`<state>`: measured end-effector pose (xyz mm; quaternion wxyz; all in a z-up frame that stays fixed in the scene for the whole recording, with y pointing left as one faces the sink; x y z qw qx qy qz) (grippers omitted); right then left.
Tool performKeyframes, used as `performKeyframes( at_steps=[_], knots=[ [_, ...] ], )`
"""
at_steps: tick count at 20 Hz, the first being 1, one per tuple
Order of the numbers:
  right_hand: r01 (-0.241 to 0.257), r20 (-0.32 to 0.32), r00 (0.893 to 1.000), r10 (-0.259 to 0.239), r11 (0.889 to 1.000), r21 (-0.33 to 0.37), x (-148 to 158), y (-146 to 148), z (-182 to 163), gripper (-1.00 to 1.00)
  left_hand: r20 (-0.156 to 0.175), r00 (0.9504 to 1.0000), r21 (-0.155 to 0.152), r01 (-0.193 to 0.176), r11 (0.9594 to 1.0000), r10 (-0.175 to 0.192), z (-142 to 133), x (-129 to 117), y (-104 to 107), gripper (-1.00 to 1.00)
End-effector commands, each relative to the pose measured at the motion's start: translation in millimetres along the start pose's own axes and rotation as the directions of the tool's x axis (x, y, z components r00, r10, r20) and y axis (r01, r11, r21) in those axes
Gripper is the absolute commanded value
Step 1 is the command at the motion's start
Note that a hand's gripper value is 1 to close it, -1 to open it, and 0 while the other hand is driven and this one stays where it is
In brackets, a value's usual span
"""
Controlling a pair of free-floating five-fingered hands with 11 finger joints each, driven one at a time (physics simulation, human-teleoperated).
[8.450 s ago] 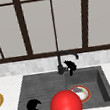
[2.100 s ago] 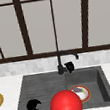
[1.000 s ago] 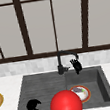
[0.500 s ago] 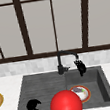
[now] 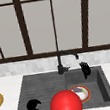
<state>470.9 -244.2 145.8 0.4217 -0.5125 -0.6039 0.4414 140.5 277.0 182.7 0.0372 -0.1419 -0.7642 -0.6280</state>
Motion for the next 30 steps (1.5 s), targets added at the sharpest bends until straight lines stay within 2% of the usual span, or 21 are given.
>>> performKeyframes(
  at_steps=[1, 4, 7, 8, 10, 17, 22, 29, 30],
  knots=[
    [0.038, -0.072, 0.997, -0.035, 0.998, 0.049, -9, -11, 14, -1.0, 0.0, 1.0, 0.0, 0.0, 1.0, 0.0, 0, 0, 0, 0.0],
    [0.048, -0.101, 0.994, -0.039, 0.995, 0.082, -17, -16, 24, -1.0, 0.0, 1.0, 0.0, 0.0, 1.0, 0.0, 0, 0, 0, 0.0],
    [0.05, -0.079, 0.996, -0.043, 0.995, 0.087, -18, -14, 22, -1.0, 0.0, 1.0, 0.0, 0.0, 1.0, 0.0, 0, 0, 0, 0.0],
    [0.045, -0.091, 0.995, -0.036, 0.995, 0.094, -18, -14, 21, -1.0, 0.0, 1.0, 0.0, 0.0, 1.0, 0.0, 0, 0, 0, 0.0],
    [0.059, -0.105, 0.994, -0.043, 0.987, 0.149, -25, -18, 30, -1.0, 0.0, 1.0, 0.0, 0.0, 1.0, 0.0, 0, 0, 0, 0.0],
    [0.06, -0.11, 0.993, -0.036, 0.973, 0.223, -24, -35, 75, -1.0, 0.0, 1.0, 0.0, 0.0, 1.0, 0.0, 0, 0, 0, 0.0],
    [0.081, -0.132, 0.991, -0.039, 0.938, 0.336, -22, -50, 97, -1.0, 0.0, 1.0, 0.0, 0.0, 1.0, 0.0, 0, 0, 0, 0.0],
    [0.104, -0.146, 0.989, -0.039, 0.878, 0.467, -18, -69, 127, -1.0, 0.0, 1.0, 0.0, 0.0, 1.0, 0.0, 0, 0, 0, 0.0],
    [0.093, -0.152, 0.988, -0.023, 0.881, 0.464, -18, -78, 125, -1.0, 0.0, 1.0, 0.0, 0.0, 1.0, 0.0, 0, 0, 0, 0.0]
  ],
)
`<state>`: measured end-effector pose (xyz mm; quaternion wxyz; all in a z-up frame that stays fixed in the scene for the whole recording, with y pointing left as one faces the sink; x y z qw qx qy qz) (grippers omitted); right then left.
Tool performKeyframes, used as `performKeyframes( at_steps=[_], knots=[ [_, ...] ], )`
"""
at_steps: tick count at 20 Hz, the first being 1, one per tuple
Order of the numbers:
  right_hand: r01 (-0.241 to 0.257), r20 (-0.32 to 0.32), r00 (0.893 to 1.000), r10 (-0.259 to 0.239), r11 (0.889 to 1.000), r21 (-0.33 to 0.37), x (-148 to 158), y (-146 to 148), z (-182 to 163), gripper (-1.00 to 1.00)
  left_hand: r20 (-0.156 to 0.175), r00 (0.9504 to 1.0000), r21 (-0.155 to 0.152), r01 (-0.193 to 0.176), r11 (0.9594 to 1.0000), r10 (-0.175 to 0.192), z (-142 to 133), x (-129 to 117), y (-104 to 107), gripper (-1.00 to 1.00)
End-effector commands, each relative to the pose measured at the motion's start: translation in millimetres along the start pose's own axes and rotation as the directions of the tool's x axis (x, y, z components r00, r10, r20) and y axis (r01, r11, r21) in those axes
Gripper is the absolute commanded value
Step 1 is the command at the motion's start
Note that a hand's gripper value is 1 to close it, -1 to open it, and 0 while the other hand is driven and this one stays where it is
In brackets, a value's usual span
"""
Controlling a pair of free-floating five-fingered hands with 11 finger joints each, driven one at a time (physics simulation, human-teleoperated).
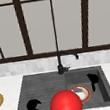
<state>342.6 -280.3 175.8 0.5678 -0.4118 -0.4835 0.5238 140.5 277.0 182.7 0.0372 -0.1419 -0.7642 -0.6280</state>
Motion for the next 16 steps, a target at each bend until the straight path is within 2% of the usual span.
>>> performKeyframes(
  at_steps=[1, 6, 11, 16],
  knots=[
    [0.003, -0.052, 0.999, -0.001, 0.999, 0.039, 3, -21, 8, -1.0, 0.0, 1.0, 0.0, 0.0, 1.0, 0.0, 0, 0, 0, 0.0],
    [0.011, -0.054, 0.999, -0.002, 0.983, 0.183, 4, -31, 24, -1.0, 0.0, 1.0, 0.0, 0.0, 1.0, 0.0, 0, 0, 0, 0.0],
    [0.024, -0.075, 0.997, -0.005, 0.967, 0.252, 6, -36, 45, -1.0, 0.0, 1.0, 0.0, 0.0, 1.0, 0.0, 0, 0, 0, 0.0],
    [0.012, -0.062, 0.998, 0.009, 0.946, 0.324, 8, -41, 72, -1.0, 0.0, 1.0, 0.0, 0.0, 1.0, 0.0, 0, 0, 0, 0.0]
  ],
)
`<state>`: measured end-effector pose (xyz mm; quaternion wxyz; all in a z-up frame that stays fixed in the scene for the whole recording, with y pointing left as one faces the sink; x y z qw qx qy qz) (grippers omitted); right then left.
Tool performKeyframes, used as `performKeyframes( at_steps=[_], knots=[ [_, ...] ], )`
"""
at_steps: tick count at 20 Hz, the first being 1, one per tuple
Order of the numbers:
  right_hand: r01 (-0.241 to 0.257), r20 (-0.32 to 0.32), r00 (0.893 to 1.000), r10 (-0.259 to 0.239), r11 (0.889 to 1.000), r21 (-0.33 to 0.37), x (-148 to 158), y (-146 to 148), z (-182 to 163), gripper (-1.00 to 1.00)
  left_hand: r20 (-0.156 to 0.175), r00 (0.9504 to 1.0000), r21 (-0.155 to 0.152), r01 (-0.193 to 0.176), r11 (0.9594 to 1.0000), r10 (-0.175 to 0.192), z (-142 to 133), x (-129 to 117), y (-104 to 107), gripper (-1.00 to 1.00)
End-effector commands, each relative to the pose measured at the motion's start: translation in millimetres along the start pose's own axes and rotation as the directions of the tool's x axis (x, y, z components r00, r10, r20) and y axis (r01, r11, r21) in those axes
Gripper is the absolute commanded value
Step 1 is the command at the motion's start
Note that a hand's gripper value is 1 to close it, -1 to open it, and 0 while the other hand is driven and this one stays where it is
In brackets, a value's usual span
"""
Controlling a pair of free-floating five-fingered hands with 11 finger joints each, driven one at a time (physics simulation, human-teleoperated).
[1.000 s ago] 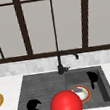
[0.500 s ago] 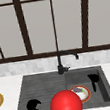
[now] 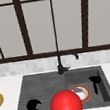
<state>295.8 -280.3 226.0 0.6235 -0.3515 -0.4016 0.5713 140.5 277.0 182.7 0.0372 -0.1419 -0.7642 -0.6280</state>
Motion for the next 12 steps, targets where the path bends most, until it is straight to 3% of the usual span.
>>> performKeyframes(
  at_steps=[1, 8, 12],
  knots=[
    [0.007, -0.018, 1.0, -0.005, 0.995, 0.1, 1, 4, 21, -1.0, 0.0, 1.0, 0.0, 0.0, 1.0, 0.0, 0, 0, 0, 0.0],
    [0.014, -0.021, 1.0, -0.009, 0.976, 0.218, 1, 4, 62, -1.0, 0.0, 1.0, 0.0, 0.0, 1.0, 0.0, 0, 0, 0, 0.0],
    [0.026, -0.073, 0.997, -0.002, 0.945, 0.327, 15, 9, 67, -1.0, 0.0, 1.0, 0.0, 0.0, 1.0, 0.0, 0, 0, 0, 0.0]
  ],
)
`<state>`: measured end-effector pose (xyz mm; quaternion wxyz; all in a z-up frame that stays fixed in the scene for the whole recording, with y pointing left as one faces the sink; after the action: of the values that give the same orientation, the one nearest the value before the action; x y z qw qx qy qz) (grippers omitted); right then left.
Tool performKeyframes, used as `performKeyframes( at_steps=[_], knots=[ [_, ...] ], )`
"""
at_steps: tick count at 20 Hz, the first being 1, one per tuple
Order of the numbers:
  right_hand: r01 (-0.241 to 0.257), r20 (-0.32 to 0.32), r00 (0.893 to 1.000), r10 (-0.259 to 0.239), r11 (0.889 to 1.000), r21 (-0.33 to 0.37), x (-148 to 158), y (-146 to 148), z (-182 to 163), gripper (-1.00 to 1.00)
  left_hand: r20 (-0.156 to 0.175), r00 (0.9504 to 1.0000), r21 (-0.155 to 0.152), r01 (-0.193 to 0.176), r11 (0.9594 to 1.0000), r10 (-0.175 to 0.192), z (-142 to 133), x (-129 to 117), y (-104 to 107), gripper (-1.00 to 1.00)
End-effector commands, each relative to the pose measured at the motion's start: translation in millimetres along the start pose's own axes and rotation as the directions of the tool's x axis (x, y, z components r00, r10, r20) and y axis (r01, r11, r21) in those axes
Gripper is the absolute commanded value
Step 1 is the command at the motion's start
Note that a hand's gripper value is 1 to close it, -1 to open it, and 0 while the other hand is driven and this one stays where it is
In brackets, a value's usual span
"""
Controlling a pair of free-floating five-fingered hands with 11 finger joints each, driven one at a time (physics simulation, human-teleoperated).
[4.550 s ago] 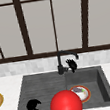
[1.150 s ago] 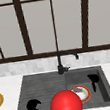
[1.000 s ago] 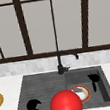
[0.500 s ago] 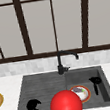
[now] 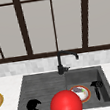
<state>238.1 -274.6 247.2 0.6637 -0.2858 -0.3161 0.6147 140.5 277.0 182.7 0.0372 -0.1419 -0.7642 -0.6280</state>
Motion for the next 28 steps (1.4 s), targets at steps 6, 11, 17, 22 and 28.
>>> performKeyframes(
  at_steps=[6, 11, 17, 22, 28],
  knots=[
    [0.023, -0.078, 0.997, -0.005, 0.97, 0.24, 23, 13, 21, -1.0, 0.0, 1.0, 0.0, 0.0, 1.0, 0.0, 0, 0, 0, 0.0],
    [0.009, -0.066, 0.998, 0.012, 0.951, 0.31, 29, 16, 49, -1.0, 0.0, 1.0, 0.0, 0.0, 1.0, 0.0, 0, 0, 0, 0.0],
    [0.016, -0.069, 0.998, 0.005, 0.955, 0.296, 31, 21, 94, -1.0, 0.0, 1.0, 0.0, 0.0, 1.0, 0.0, 0, 0, 0, 0.0],
    [0.005, -0.092, 0.996, 0.014, 0.978, 0.206, 34, 35, 111, -1.0, 0.0, 1.0, 0.0, 0.0, 1.0, 0.0, 0, 0, 0, 0.0],
    [-0.064, -0.069, 0.994, 0.086, 0.959, 0.276, 41, 41, 116, -1.0, 0.0, 1.0, 0.0, 0.0, 1.0, 0.0, 0, 0, 0, 0.0]
  ],
)
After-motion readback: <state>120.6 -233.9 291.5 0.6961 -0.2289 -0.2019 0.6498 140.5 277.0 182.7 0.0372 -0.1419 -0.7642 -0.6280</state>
